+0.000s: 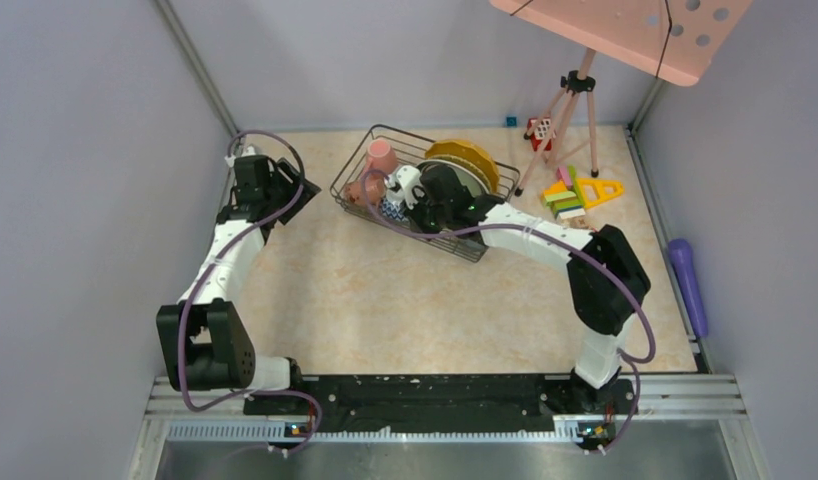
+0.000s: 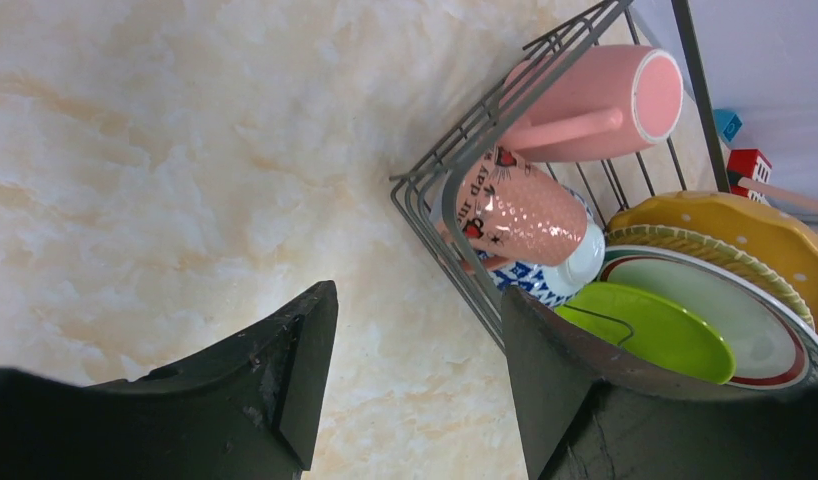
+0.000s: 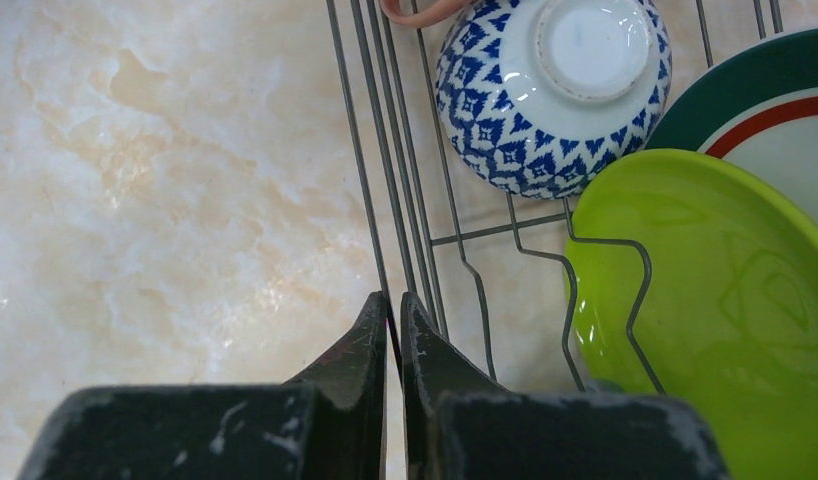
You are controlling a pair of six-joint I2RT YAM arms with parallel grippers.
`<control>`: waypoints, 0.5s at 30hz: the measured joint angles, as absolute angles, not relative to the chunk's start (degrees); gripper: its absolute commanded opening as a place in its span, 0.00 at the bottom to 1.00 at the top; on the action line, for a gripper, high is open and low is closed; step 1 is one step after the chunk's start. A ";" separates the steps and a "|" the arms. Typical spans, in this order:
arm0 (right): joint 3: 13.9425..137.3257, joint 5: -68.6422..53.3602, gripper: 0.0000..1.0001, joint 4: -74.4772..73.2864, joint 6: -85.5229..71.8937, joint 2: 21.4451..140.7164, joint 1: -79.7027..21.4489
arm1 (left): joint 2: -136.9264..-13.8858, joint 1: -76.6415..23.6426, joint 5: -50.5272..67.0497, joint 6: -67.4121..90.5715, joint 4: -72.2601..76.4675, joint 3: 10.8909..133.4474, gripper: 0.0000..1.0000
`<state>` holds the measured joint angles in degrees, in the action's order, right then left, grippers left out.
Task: Load the mixed dishes into the dish rack
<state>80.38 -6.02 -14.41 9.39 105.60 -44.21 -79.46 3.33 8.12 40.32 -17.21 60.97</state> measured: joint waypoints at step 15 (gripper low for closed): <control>64.75 -7.81 0.21 -18.55 7.57 90.17 -45.78 | -74.28 1.19 11.84 40.32 -18.46 54.85 0.66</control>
<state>64.75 -7.81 -18.55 7.57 90.17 -45.78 -74.28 1.19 11.84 40.32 -18.46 54.85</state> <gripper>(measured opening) 0.022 0.664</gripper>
